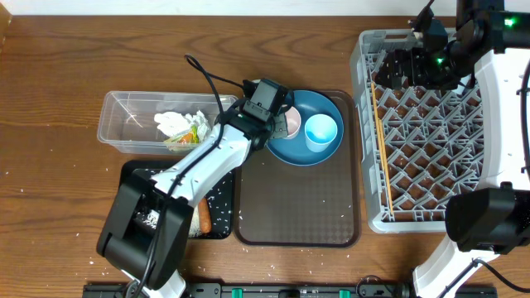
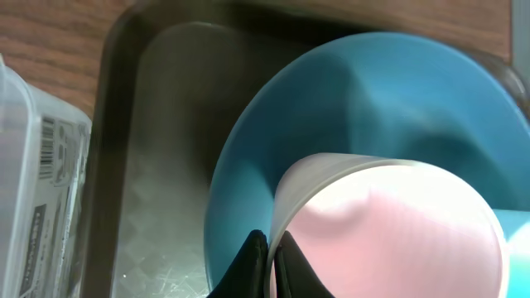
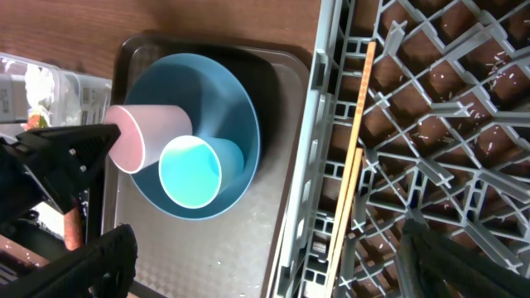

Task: Sort waste into correct bins and load items into the dishwasher rack
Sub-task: 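Grasp the pink cup with the left gripper and lift it, then pass the pink cup from the left gripper to the right gripper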

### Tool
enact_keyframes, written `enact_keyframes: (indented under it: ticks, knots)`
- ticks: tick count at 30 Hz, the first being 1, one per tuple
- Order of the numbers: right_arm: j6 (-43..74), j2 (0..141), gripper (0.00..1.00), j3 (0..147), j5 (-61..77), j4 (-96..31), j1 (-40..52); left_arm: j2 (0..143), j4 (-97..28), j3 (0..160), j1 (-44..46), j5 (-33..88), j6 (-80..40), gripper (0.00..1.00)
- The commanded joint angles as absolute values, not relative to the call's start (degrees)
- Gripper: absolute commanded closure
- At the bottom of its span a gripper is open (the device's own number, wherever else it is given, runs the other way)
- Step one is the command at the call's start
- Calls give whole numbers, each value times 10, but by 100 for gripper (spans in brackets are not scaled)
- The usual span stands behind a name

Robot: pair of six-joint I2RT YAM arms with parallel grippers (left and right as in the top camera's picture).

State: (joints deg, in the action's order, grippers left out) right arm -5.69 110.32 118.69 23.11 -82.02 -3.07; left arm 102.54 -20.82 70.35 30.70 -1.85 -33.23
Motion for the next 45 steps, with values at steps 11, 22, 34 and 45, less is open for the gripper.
enact_keyframes:
  ticks: [11,22,34,45]
  knots:
    - [-63,1097,1,1187,231,-821,-26,791,-299,769,211,217,-335,94]
    - [-63,1097,1,1187,230,-816,-26,817,-308,768,51,684,-335,94]
    - [-358,1097,6,1187,631,-957,-28,877,-308,768,47,800,-332,94]
    - [-420,1095,1,1184,694,-973,50,877,-306,768,59,820,-315,94]
